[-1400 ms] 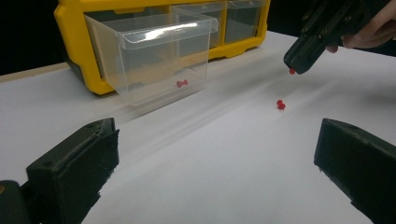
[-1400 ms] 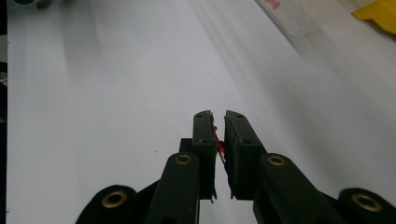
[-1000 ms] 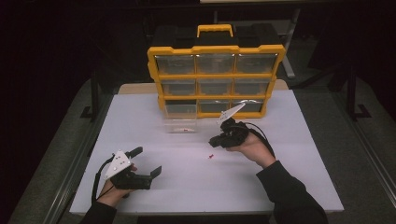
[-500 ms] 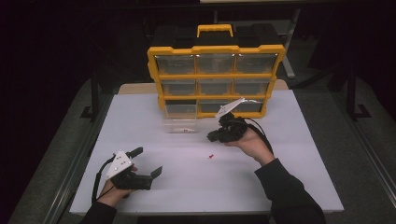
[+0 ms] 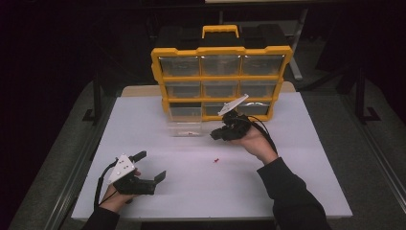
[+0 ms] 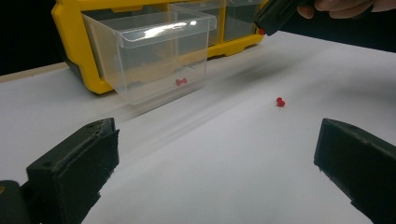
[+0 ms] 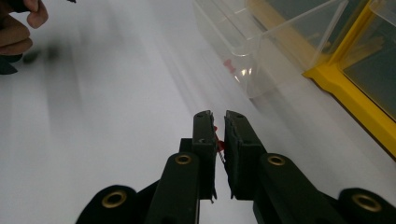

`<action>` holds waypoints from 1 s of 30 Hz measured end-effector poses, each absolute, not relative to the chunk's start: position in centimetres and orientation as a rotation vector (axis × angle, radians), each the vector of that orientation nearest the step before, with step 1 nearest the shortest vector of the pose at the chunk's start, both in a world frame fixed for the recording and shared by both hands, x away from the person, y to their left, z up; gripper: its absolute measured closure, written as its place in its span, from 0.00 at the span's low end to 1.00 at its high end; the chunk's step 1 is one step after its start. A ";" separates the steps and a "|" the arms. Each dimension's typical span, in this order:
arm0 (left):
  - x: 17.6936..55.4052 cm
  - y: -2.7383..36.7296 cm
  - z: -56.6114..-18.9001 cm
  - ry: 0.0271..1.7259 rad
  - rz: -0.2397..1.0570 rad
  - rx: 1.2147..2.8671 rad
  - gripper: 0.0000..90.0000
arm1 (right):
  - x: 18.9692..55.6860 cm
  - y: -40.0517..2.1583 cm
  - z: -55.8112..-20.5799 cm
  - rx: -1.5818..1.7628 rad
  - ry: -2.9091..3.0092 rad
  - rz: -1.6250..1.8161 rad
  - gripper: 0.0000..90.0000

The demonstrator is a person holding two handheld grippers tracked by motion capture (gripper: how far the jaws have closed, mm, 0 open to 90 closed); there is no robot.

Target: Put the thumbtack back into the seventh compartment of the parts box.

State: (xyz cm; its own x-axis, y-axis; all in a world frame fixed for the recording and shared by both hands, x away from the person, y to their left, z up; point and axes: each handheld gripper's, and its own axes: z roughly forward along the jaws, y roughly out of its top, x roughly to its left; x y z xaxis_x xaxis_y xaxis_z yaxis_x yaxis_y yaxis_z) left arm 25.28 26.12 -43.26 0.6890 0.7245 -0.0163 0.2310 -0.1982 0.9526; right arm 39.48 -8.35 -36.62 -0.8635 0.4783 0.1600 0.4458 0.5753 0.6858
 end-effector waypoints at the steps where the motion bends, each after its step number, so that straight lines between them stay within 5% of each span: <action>1: 25.3 26.1 -43.3 0.764 0.539 1.757 0.00 | 39.6 -8.3 -36.6 0.807 2.748 1.176 0.91; 30: 25.3 26.2 -43.3 0.764 0.532 1.760 0.00 | 42.3 -5.3 -34.4 0.768 2.723 1.192 0.91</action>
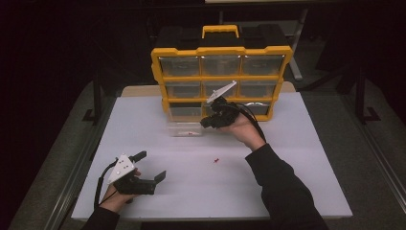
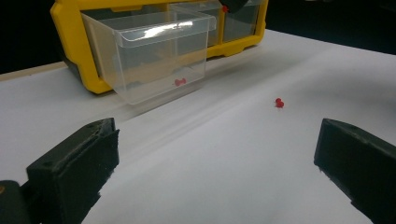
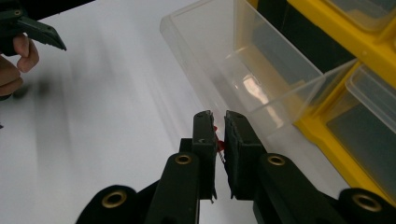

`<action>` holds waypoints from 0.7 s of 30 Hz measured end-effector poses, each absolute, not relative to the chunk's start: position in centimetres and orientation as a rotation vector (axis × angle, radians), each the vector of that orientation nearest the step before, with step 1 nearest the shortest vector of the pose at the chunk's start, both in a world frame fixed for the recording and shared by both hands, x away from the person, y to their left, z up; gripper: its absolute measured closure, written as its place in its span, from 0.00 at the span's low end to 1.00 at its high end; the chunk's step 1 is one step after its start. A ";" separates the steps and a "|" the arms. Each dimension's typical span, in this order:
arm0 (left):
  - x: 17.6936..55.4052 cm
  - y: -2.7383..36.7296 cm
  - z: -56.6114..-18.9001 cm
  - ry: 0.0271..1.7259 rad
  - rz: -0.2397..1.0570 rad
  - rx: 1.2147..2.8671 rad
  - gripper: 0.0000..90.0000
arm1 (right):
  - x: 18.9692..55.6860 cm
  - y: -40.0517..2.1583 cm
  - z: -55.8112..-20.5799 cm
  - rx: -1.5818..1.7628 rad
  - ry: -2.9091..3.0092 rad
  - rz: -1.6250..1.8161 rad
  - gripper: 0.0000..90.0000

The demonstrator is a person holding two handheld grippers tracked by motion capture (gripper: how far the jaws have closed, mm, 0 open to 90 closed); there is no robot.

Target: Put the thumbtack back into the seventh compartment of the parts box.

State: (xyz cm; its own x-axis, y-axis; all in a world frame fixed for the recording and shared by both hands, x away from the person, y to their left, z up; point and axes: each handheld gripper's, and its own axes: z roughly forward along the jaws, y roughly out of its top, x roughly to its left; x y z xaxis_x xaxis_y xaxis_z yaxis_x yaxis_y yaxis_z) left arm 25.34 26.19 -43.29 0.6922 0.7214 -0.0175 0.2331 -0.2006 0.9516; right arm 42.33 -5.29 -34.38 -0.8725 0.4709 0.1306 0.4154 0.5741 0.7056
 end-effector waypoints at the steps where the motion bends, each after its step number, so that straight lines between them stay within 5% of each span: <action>1: 25.3 26.2 -43.3 0.764 0.532 1.759 0.00 | 42.4 -5.2 -34.3 0.769 2.724 1.194 0.91; 21: 25.3 26.2 -43.2 0.764 0.529 1.755 0.00 | 45.2 -2.2 -33.6 0.771 2.712 1.135 0.91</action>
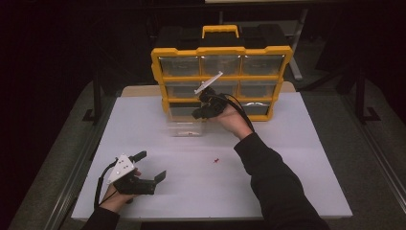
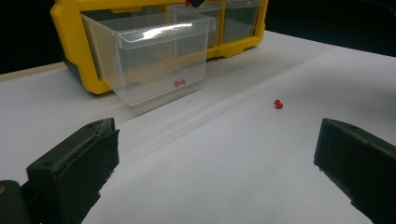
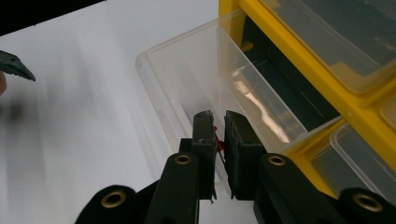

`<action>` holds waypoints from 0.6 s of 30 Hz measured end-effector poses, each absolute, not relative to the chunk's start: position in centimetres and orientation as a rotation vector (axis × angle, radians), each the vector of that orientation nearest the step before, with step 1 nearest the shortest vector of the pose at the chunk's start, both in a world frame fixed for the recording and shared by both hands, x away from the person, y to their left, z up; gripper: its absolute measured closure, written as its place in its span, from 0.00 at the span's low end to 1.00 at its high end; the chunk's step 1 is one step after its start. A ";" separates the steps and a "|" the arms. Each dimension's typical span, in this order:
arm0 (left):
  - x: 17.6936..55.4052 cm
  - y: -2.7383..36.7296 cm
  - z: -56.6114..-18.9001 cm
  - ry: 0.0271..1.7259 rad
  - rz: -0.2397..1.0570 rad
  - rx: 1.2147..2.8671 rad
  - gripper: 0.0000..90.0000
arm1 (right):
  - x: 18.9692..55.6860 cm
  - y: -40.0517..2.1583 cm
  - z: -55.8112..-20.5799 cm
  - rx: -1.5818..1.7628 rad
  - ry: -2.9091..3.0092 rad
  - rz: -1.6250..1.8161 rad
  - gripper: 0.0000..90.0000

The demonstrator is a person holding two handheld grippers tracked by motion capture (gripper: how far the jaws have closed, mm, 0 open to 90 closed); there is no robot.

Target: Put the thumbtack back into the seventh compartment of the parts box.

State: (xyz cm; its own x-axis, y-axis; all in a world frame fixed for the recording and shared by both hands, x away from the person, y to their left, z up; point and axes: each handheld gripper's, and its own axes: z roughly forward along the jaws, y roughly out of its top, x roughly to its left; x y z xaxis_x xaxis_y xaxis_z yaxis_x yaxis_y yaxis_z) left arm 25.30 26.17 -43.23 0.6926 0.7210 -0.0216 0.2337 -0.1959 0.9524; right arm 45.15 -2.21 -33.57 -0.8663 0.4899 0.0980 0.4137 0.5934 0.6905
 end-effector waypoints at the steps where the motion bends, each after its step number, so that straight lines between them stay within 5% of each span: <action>1: 25.3 26.2 -43.2 0.763 0.529 1.756 0.00 | 45.3 -2.1 -33.6 0.770 2.711 1.123 0.91; 18: 25.3 26.2 -43.2 0.762 0.528 1.755 0.00 | 46.8 -0.2 -35.4 0.767 2.759 1.034 0.91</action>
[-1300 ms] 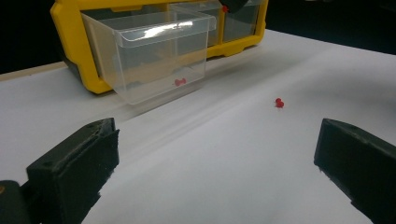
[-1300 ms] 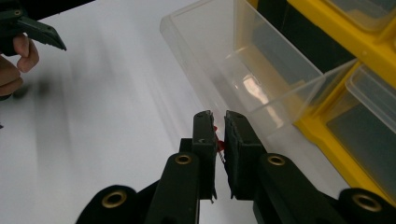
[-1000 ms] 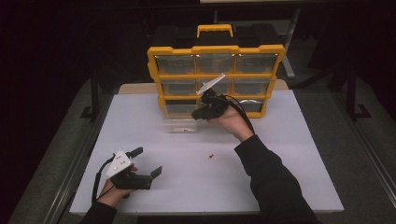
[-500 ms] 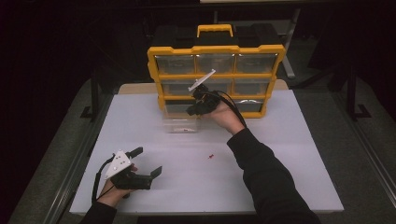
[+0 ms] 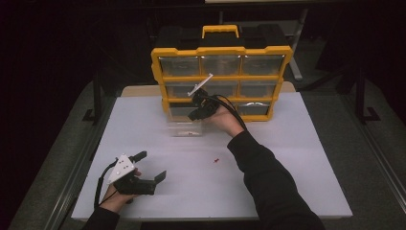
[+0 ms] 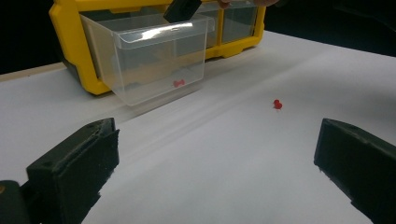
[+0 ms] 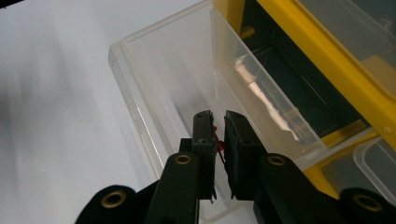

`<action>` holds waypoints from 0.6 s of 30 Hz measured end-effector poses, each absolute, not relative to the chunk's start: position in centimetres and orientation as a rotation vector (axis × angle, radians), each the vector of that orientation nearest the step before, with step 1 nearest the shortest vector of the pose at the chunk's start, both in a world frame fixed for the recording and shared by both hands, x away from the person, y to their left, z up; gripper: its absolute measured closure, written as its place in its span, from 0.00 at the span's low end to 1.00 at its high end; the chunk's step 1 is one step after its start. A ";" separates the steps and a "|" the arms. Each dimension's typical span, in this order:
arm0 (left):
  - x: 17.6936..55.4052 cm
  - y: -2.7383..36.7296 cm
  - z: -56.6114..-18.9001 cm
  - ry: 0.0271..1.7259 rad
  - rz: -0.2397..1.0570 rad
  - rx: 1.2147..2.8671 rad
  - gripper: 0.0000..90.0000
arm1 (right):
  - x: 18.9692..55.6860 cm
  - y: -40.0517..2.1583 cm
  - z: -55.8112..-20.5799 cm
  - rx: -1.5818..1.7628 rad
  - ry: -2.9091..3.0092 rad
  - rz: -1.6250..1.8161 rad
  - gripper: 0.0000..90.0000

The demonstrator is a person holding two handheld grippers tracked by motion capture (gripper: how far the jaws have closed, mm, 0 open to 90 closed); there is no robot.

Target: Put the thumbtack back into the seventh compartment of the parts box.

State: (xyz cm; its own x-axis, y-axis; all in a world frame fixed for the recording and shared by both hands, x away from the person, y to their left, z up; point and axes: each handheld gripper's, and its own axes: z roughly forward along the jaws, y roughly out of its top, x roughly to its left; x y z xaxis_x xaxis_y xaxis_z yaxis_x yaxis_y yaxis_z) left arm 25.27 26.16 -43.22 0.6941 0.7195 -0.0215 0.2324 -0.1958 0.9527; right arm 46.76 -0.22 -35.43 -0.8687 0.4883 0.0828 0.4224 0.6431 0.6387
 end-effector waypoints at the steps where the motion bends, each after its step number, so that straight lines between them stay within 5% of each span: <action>1: 25.3 26.2 -43.2 0.761 0.529 1.755 0.00 | 46.8 -0.1 -35.4 0.776 2.760 1.032 0.91; 14: 25.3 26.2 -43.2 0.759 0.529 1.755 0.00 | 46.8 -0.1 -35.1 0.788 2.738 1.046 0.84; 18: 25.3 26.2 -43.2 0.756 0.533 1.756 0.00 | 46.7 -0.4 -34.8 0.783 2.737 1.055 0.91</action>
State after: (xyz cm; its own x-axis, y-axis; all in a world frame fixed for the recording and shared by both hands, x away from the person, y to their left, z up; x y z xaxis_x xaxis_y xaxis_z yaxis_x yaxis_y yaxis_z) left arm 25.26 26.21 -43.22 0.6953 0.7186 -0.0155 0.2270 -0.1991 0.9533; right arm 46.69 -0.37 -34.80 -0.8619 0.5002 0.0839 0.4271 0.6267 0.6518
